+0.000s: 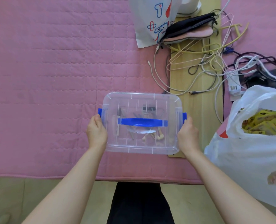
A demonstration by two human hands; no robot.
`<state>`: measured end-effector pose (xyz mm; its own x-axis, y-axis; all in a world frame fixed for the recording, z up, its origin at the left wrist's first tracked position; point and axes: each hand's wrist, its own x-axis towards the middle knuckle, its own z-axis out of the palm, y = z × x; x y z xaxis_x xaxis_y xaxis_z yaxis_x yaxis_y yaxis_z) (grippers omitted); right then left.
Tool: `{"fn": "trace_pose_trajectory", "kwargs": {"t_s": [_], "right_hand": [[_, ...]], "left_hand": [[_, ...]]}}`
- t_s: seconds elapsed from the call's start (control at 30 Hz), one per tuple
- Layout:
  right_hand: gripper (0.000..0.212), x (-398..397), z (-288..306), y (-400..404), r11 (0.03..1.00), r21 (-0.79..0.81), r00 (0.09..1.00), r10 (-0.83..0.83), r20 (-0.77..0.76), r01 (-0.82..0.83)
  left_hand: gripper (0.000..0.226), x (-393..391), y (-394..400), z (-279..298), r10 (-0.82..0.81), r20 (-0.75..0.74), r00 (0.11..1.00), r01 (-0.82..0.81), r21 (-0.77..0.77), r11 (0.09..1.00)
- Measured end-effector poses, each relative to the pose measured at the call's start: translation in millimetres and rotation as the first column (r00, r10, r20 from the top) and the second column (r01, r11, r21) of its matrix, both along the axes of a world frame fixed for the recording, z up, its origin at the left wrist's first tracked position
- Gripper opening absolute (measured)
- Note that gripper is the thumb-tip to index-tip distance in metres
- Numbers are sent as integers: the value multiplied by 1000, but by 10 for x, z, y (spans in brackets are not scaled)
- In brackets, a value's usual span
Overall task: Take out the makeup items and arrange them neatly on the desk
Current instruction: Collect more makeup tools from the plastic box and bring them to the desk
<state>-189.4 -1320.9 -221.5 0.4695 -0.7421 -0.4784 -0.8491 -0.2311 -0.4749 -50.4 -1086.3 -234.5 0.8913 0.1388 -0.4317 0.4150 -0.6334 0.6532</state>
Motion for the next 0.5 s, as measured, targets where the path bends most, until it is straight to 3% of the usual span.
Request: {"fn": "trace_pose_trajectory", "kwargs": {"t_s": [0.1, 0.2, 0.27, 0.37, 0.5], "right_hand": [[31, -25, -35, -76, 1000, 7, 998, 2, -56, -1], [36, -37, -43, -145, 1000, 23, 993, 6, -114, -3], [46, -41, -7, -159, 999, 12, 985, 51, -164, -50], [62, -33, 109, -127, 983, -70, 966, 153, -209, -171], [70, 28, 290, 5, 908, -225, 934, 329, -142, -354]], "left_hand": [[42, 72, -4, 7, 164, -253, 953, -213, -180, 960], [33, 157, 51, 17, 180, -368, 912, -260, -180, 949], [26, 188, 81, 14, 125, -251, 960, -142, -52, 988], [35, 176, 48, 83, -36, 29, 999, 31, 140, 990], [35, 62, -106, 232, -368, 325, 871, 323, 185, 928]]}}
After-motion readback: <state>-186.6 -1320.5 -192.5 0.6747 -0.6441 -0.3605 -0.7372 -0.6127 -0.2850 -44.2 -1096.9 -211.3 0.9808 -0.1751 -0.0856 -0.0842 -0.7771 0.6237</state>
